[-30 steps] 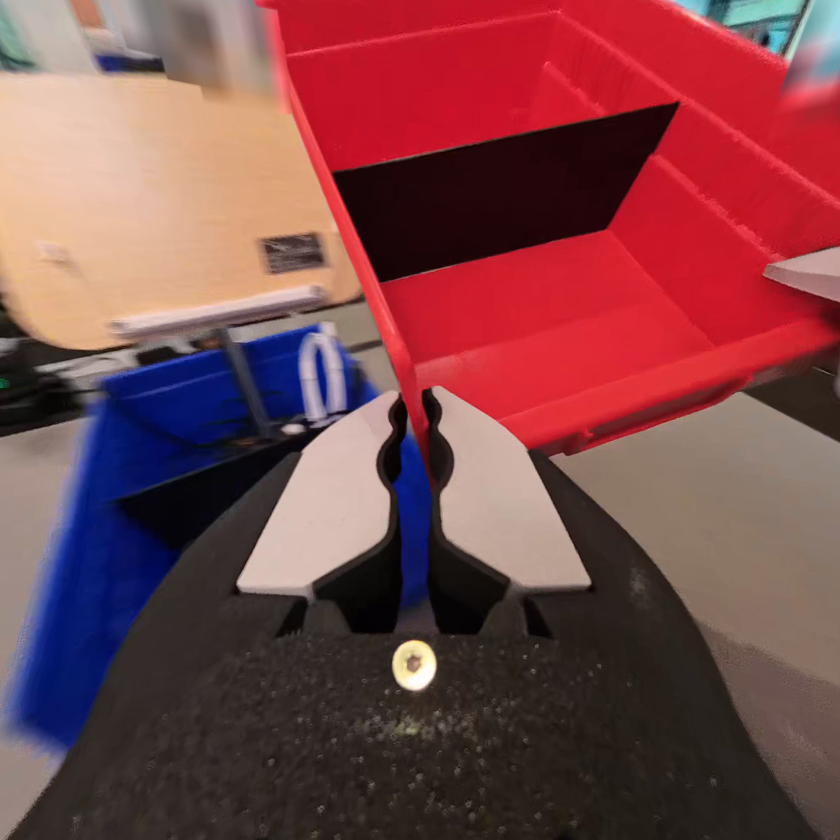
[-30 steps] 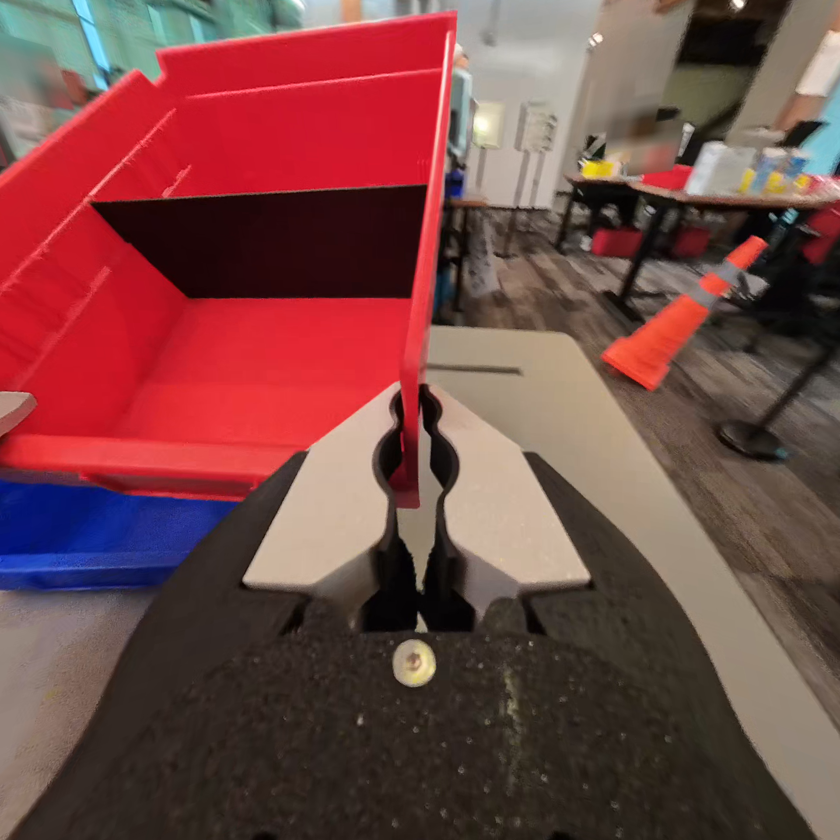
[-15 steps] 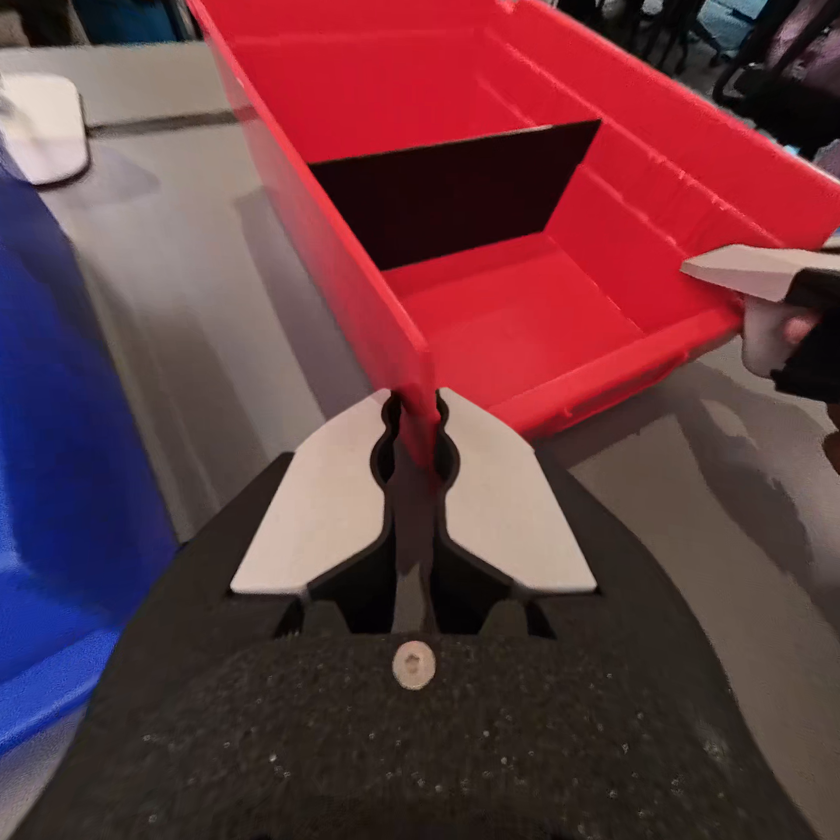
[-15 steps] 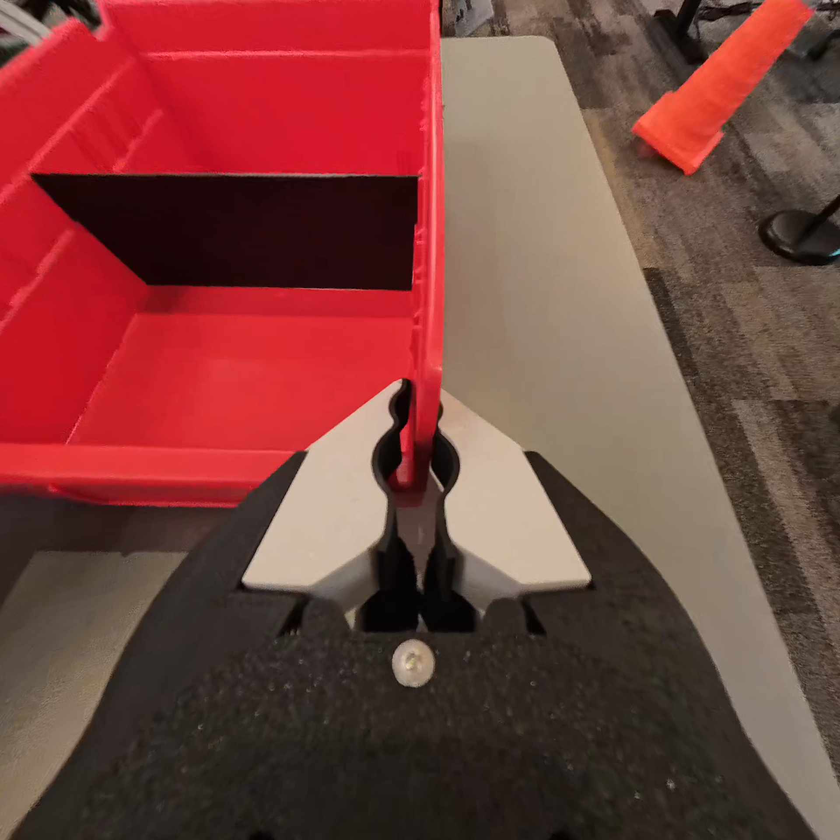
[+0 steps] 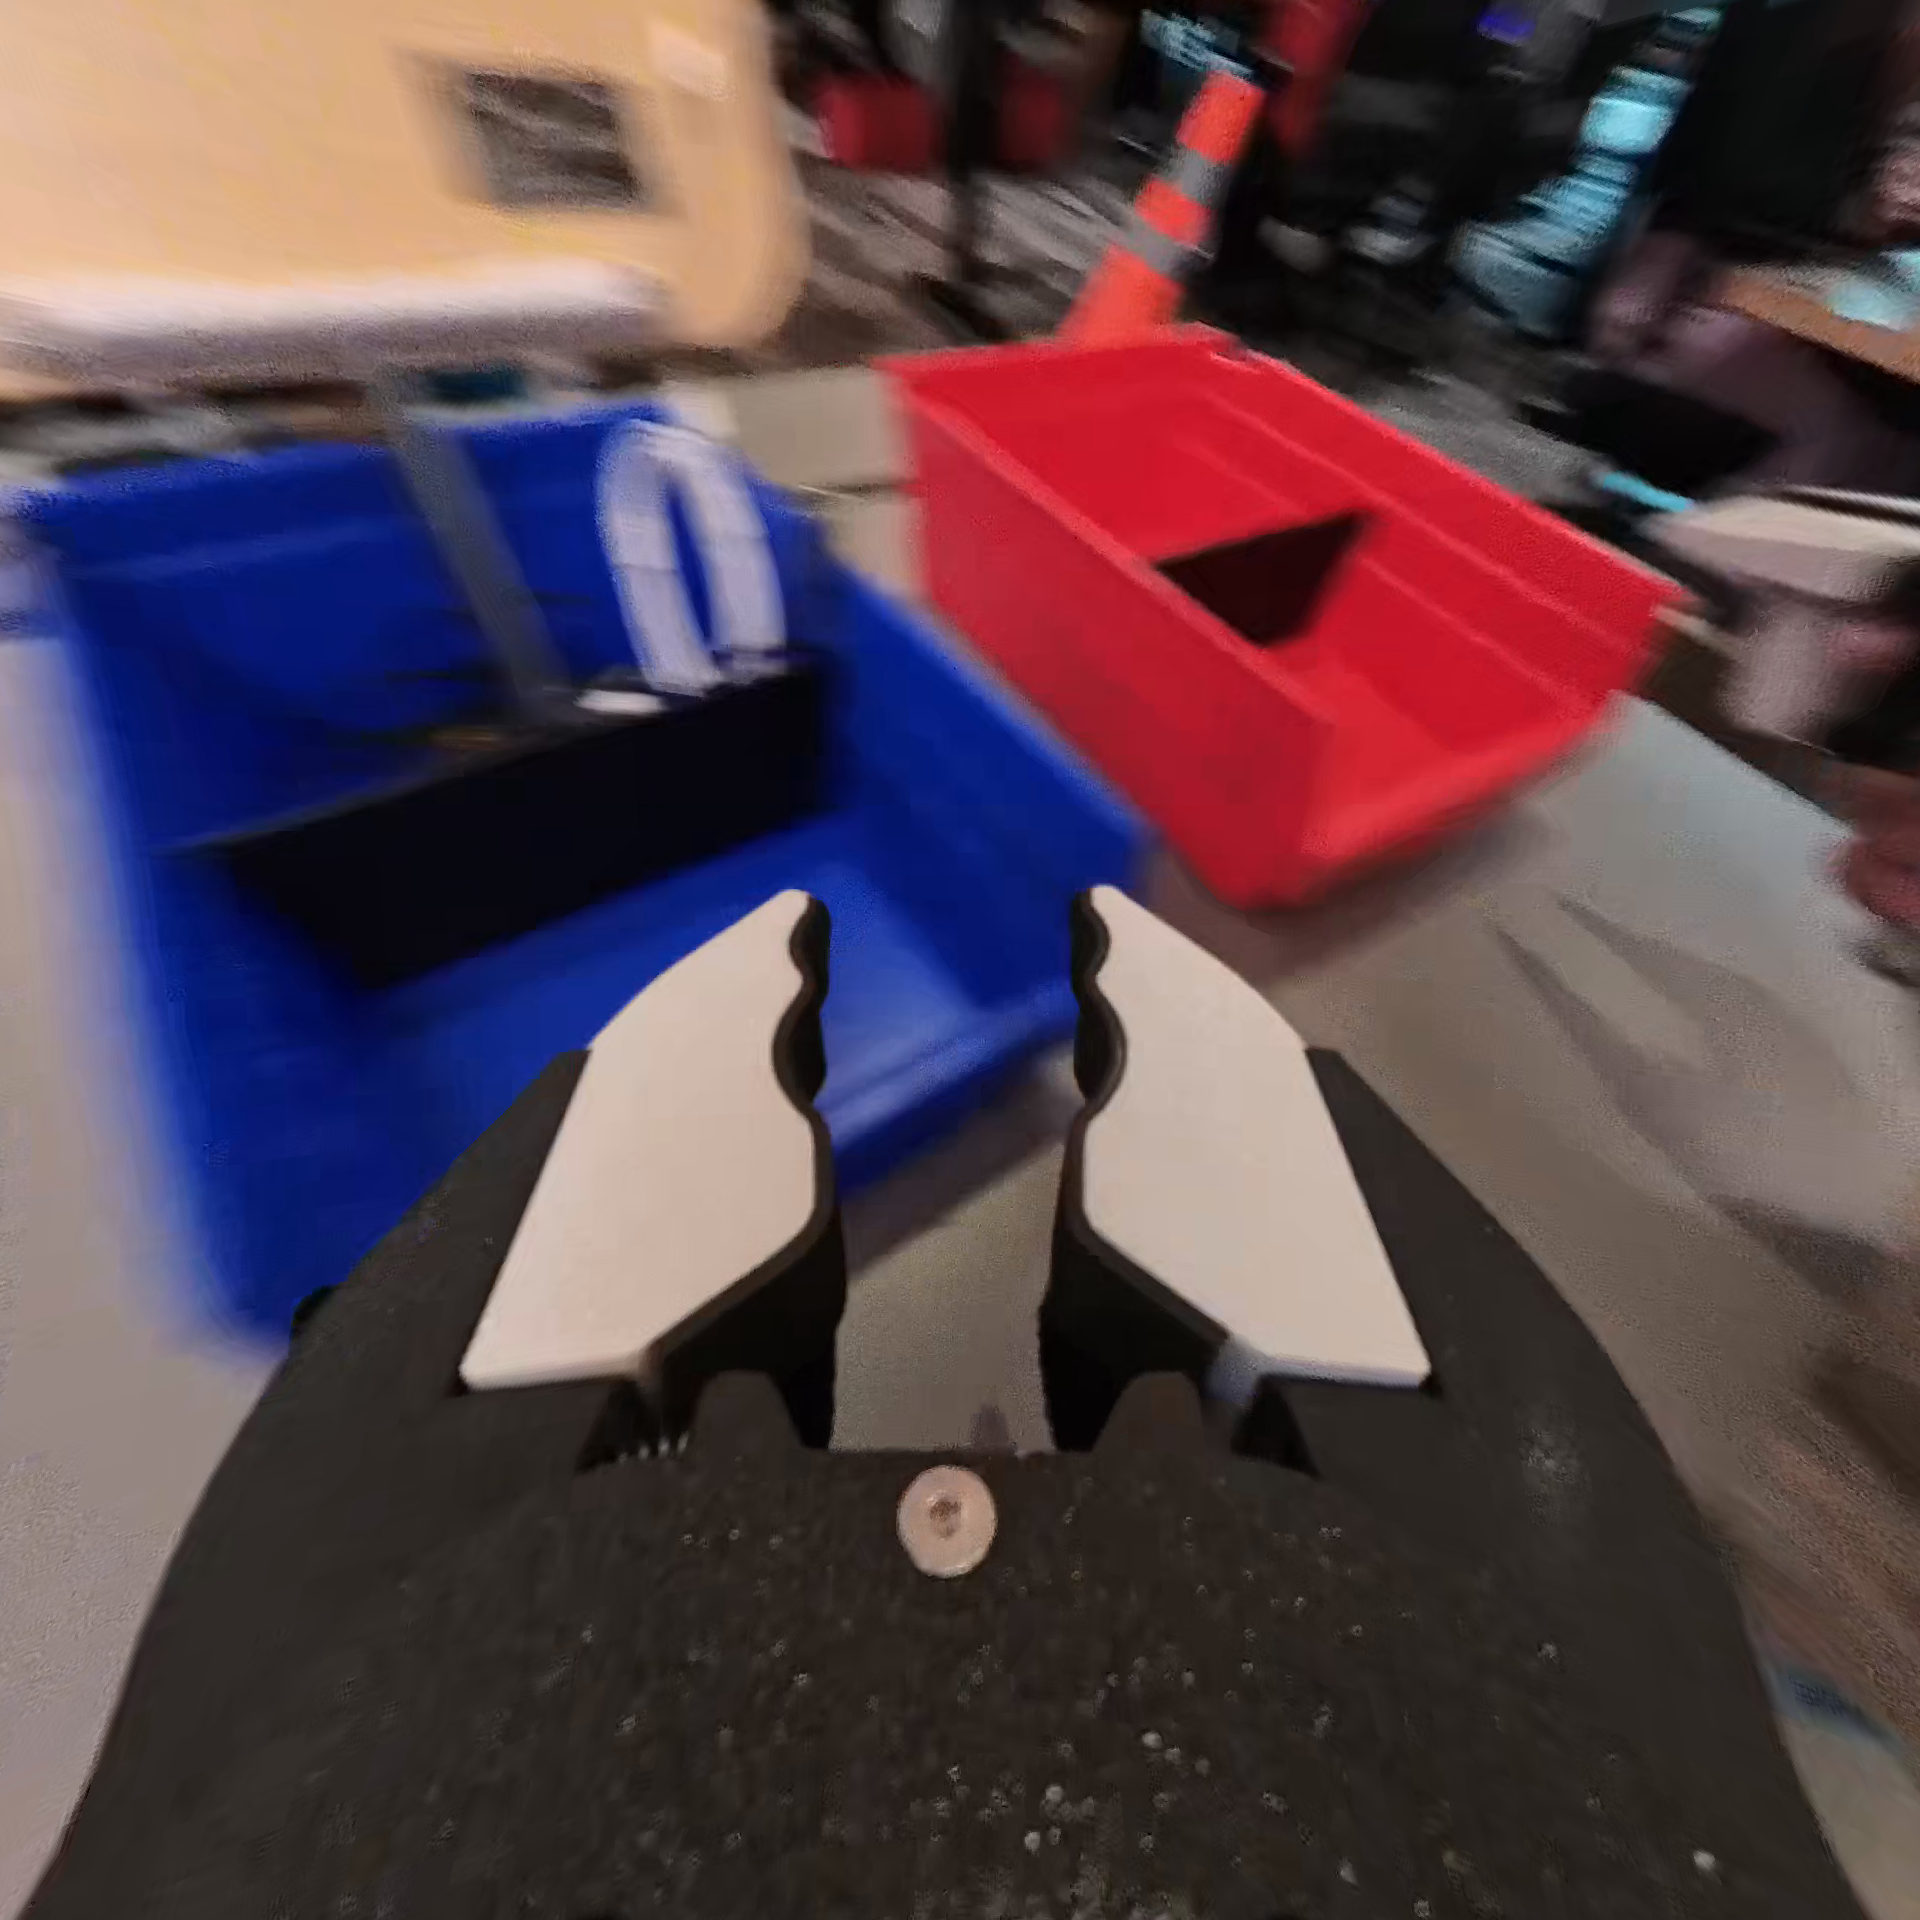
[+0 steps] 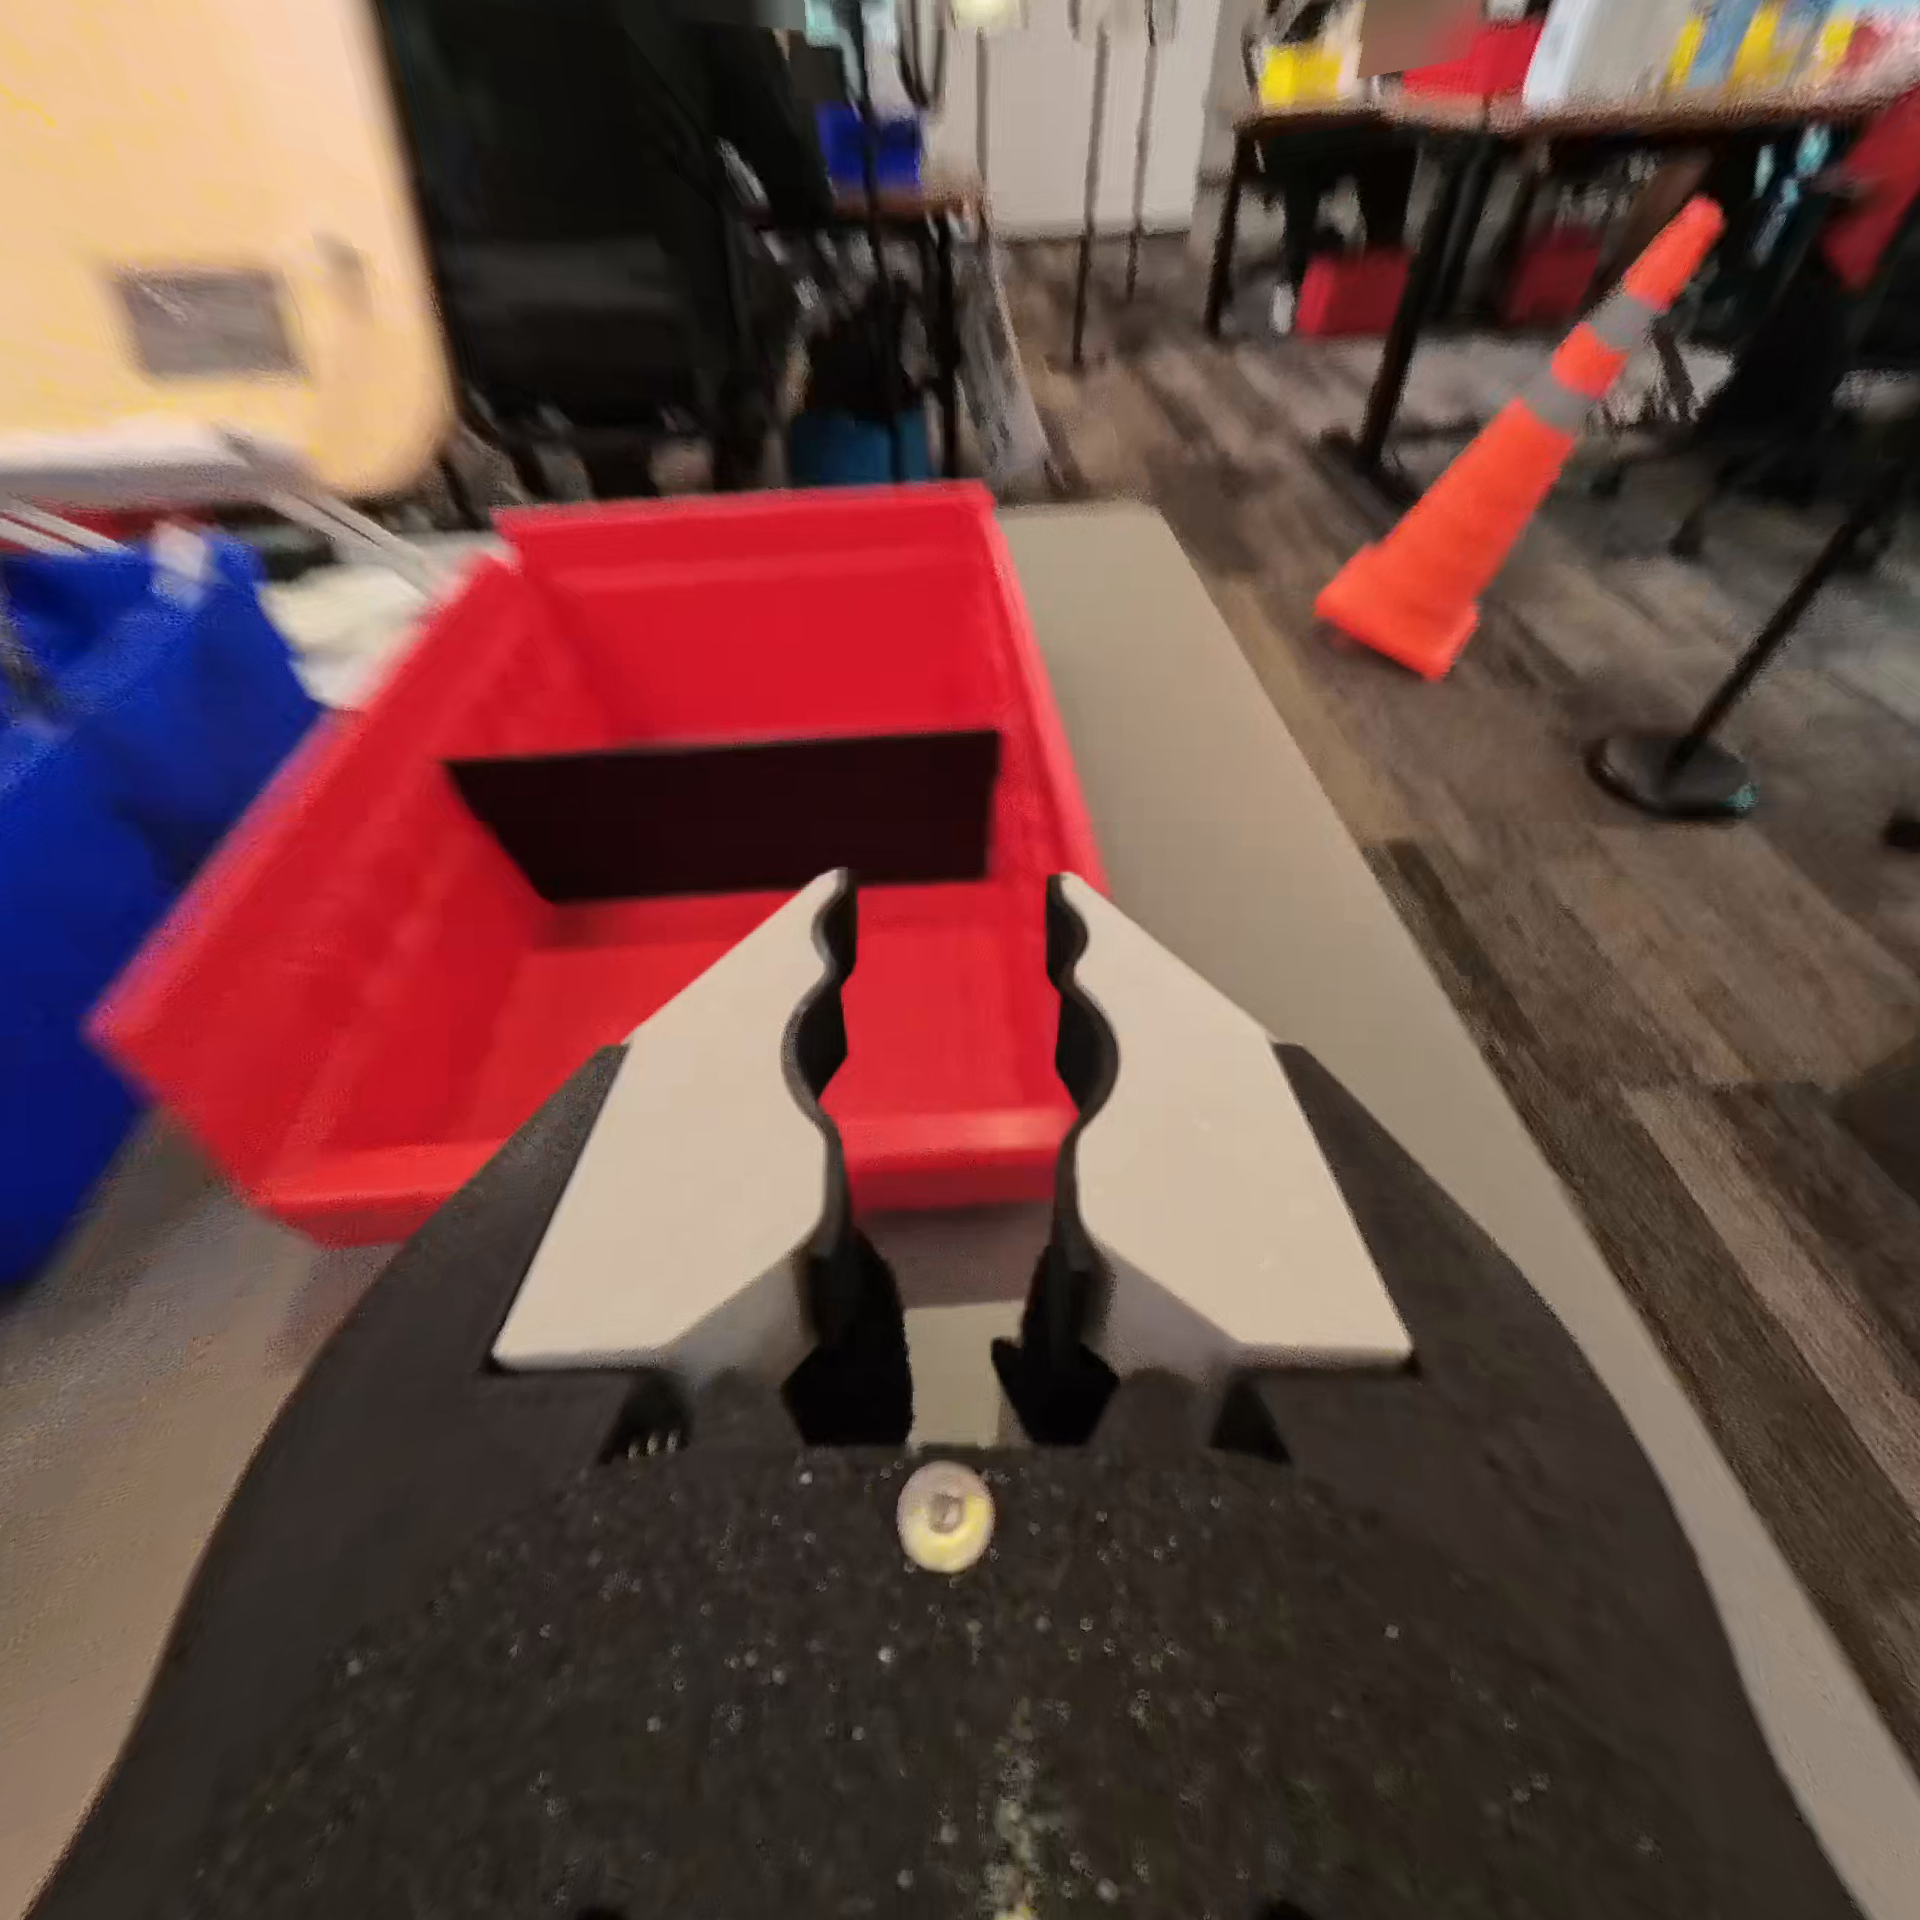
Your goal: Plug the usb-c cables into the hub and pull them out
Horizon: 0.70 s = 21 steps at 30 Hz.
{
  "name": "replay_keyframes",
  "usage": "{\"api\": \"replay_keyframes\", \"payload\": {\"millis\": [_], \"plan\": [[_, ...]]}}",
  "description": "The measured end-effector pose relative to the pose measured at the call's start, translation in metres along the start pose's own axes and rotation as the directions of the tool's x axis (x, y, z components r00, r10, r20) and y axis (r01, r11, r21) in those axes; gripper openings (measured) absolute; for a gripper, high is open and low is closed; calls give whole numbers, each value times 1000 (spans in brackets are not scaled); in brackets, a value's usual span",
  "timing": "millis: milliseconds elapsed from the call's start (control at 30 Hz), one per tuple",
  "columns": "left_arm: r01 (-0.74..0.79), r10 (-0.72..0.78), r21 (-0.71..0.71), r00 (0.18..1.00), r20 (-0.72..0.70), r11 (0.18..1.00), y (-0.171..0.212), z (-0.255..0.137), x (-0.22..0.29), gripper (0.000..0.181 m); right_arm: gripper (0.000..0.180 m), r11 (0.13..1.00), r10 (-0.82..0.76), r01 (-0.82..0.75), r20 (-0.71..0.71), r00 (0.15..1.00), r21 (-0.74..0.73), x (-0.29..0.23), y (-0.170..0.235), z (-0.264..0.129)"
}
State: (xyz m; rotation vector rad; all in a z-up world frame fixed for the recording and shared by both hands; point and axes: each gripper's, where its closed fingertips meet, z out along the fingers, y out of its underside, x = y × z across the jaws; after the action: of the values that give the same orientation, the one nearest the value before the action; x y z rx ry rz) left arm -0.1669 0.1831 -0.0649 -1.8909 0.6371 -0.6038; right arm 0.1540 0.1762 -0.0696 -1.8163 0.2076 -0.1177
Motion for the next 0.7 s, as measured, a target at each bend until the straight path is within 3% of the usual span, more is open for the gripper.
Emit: {"api": "replay_keyframes", "payload": {"millis": [33, 133, 200, 300, 400, 433, 467, 500, 700], "plan": [[-4, -1, 39, 993, 118, 999, -6, -17, -37, 45, 36, 999, 1, -3, 49, 999, 42, -27, -12, -8], [-10, -33, 108, 922, 386, 994, -2, -55, -125, 53, 48, 996, 62, -80, 346, 936, 37, -150, -16, -23], [66, -79, 48, 930, 360, 997, 20, -50, -141, 64, 59, 994, 104, -102, 501, 859, -32, -229, -1, -29], [111, -102, -11, 945, 312, 994, 43, -33, -142, 62, 59, 997, 80, -67, 378, 922, -49, -261, 22, -8], [148, -130, -34, 938, 321, 988, 57, -21, -149, 37, 55, 995, 22, 5, 261, 965, -103, -267, 47, 18], [176, -149, -57, 936, 320, 983, 64, -18, -152, 25, 42, 990, -18, 49, 222, 975, -134, -267, 58, 25], [189, -160, -78, 944, 290, 979, 68, -15, -151, 17, 16, 982, -52, 80, 164, 985, -169, -263, 67, 30], [187, -158, -91, 952, 263, 978, 69, -13, -149, 16, 4, 976, -86, 119, 181, 980, -182, -268, 74, 32], [81, -38, -130, 953, 302, 988, 67, -39, -189, 4, 3, 986, -25, 43, 115, 993, -159, -303, 73, 9]]}}
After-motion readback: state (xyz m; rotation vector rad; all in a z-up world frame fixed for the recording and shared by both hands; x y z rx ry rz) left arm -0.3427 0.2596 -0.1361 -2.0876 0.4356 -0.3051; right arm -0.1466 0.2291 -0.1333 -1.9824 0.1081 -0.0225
